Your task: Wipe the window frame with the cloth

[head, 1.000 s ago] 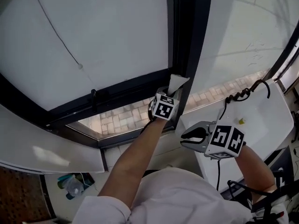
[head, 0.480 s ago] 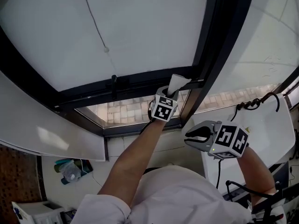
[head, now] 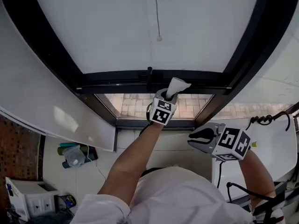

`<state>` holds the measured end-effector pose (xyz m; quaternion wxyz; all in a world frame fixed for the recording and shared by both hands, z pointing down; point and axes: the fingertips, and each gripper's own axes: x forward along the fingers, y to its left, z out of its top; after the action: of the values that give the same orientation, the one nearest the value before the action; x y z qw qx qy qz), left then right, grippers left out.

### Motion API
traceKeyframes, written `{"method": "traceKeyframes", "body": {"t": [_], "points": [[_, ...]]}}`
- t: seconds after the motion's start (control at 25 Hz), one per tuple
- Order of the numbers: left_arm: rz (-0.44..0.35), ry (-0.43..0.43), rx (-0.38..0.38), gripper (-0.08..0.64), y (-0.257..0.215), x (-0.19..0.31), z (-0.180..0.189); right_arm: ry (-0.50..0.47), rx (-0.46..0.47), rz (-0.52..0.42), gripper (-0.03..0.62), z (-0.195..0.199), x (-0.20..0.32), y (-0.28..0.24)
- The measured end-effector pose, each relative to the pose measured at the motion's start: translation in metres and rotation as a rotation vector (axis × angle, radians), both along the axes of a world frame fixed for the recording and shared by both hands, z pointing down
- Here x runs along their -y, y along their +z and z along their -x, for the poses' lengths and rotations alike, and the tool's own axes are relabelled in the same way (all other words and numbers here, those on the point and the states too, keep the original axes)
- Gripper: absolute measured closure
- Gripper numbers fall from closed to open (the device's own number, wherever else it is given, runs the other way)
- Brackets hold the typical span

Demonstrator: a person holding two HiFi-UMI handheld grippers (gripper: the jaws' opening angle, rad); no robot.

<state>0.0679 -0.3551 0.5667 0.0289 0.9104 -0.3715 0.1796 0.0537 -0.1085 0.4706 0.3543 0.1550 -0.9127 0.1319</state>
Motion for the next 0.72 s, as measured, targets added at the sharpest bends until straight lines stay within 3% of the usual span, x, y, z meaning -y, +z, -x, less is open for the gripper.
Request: {"method": "traceKeyframes", "body": {"t": [0.72], "points": [[-0.033,-0.207,0.035,0.468,0.003,0.041,0.22,-0.081,-0.037,0.042,0.526,0.104,0.012,0.007]]}}
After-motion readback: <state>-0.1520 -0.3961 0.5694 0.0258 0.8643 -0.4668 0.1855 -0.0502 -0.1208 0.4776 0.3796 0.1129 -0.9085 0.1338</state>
